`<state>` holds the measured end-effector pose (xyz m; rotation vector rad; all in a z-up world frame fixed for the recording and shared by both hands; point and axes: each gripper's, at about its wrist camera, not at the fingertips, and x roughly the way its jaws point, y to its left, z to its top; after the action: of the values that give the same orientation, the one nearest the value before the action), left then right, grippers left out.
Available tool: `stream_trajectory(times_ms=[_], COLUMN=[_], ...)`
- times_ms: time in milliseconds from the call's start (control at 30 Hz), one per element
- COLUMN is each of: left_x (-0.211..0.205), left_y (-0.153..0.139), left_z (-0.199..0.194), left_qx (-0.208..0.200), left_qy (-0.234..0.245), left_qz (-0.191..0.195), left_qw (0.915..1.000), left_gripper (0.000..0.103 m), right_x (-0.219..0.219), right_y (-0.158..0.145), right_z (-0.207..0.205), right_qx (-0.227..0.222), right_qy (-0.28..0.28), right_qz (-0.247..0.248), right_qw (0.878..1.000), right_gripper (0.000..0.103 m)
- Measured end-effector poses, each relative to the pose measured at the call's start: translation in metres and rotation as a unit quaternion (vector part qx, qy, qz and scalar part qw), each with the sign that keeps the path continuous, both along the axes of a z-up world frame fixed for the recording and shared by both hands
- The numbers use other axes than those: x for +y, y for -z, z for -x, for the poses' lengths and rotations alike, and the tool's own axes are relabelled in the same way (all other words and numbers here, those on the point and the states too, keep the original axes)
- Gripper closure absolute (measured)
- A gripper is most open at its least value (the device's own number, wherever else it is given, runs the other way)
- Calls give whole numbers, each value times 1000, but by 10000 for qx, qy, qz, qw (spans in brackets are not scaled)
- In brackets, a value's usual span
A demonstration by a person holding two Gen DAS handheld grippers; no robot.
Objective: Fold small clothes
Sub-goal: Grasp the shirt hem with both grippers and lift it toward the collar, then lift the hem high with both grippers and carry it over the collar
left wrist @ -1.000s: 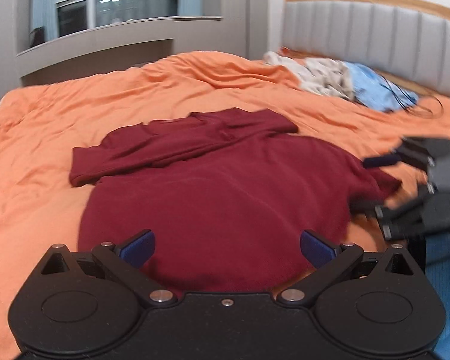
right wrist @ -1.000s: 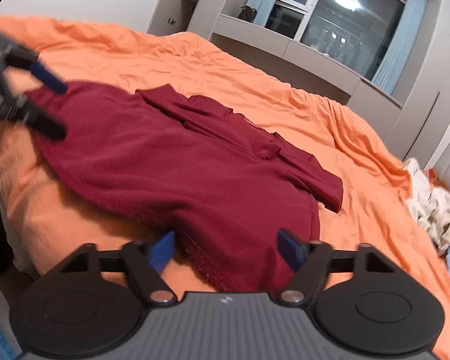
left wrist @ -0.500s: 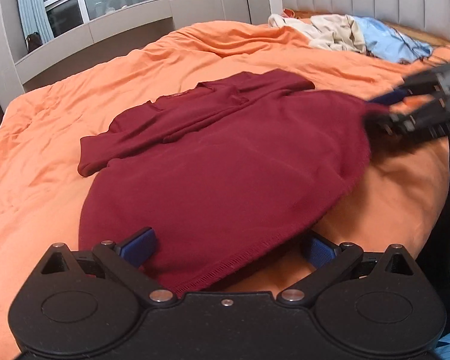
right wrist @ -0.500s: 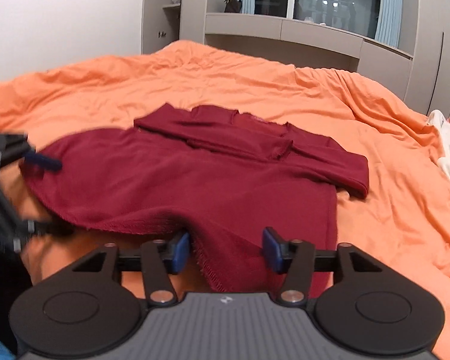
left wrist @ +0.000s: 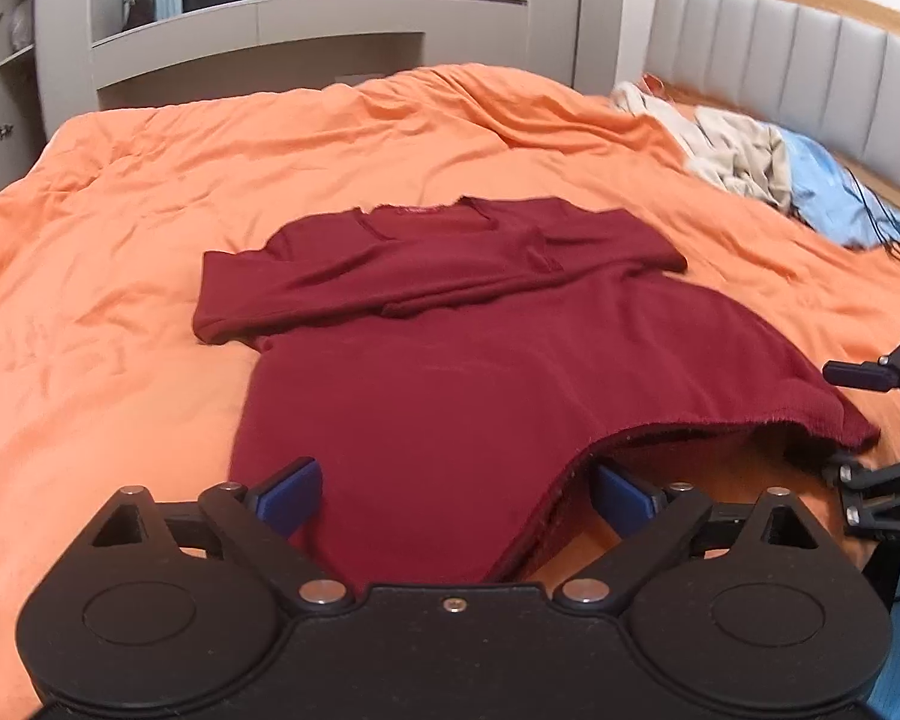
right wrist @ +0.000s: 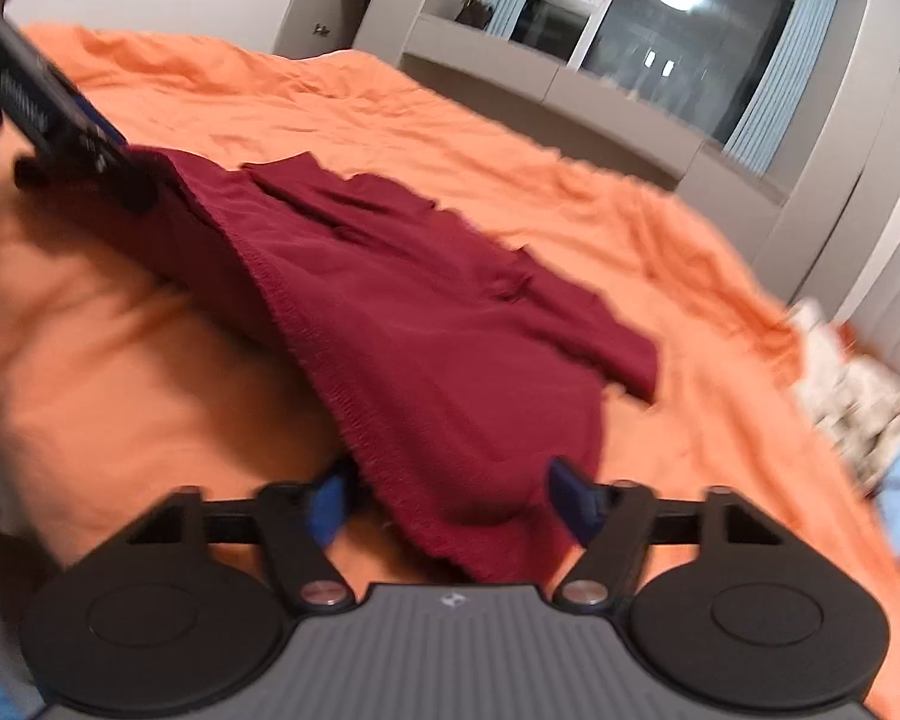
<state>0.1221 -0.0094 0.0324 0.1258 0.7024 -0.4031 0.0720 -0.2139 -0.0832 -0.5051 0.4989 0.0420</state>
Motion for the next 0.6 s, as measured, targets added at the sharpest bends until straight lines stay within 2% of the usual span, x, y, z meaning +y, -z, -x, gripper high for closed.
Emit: stream_trajectory(times_ms=[33,67,133,233,467,533,600], left_x=[1,2,4,6,-6,-11,-17], left_y=[-1,-1,0,4,20,25,29], left_z=[2,4,9,16,43,48,52], left_qx=[-69,-135,-197,-154,-390,-409,-514], left_qy=[-15,-13,9,74,326,347,337], left_qz=[-19,-53,-122,-133,-544,-631,-771], left_qw=[10000,9999,9997,9998,9972,9966,9951], left_gripper=[11,12,15,15,15,8,6], right_x=[3,4,3,-2,-25,-32,-39], right_y=[-1,-3,-10,-25,-67,-76,-83], right_z=[1,3,7,8,-5,-12,-18], right_qx=[-115,-226,-418,-661,-907,-930,-961], right_qy=[21,17,1,47,146,157,174], right_qz=[107,127,34,-147,-1132,-1422,-1644], right_qw=[9999,9997,9991,9977,9893,9853,9815], right_gripper=[65,68,84,94,98,98,98])
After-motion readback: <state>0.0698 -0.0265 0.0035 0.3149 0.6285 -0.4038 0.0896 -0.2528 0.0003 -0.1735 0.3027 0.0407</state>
